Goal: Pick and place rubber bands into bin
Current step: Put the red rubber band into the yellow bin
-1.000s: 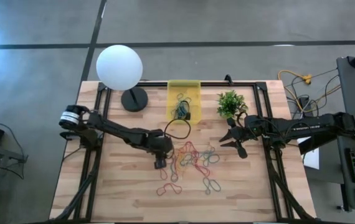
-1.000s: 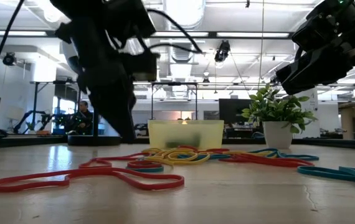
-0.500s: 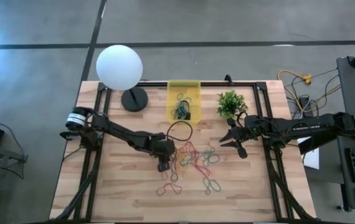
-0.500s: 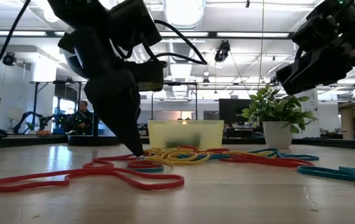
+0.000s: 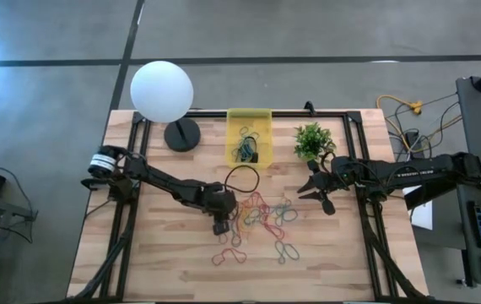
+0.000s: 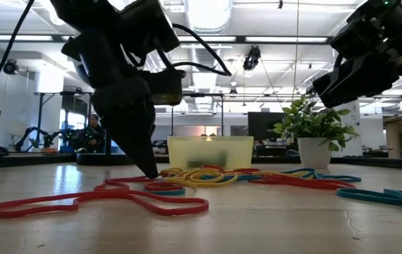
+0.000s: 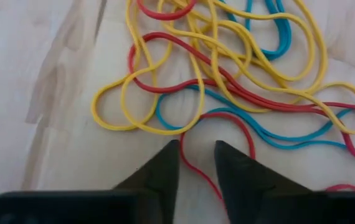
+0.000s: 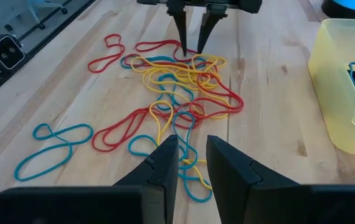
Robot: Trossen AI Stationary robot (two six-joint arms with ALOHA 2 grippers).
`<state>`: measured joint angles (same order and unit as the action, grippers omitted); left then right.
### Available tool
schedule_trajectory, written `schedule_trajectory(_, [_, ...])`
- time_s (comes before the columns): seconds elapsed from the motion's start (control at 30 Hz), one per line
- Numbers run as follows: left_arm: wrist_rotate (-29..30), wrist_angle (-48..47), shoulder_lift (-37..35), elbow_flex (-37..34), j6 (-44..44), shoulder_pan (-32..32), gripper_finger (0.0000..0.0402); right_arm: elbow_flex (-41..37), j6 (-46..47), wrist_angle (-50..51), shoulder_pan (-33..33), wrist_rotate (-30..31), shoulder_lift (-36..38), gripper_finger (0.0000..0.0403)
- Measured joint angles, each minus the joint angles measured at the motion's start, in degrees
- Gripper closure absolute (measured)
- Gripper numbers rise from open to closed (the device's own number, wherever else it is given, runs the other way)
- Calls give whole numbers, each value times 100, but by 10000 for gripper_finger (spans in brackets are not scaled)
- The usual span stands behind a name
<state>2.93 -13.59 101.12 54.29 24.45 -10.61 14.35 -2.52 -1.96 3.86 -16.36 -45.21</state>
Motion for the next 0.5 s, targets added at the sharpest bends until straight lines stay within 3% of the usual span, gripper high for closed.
schedule_trajectory(0.17, [69,18,-7,-45,74,-9,394,0,0,0,0,0,0,328])
schedule_trajectory(0.5, [616,-98,-19,26,-109,-39,401,0,17,0,2,0,0,326])
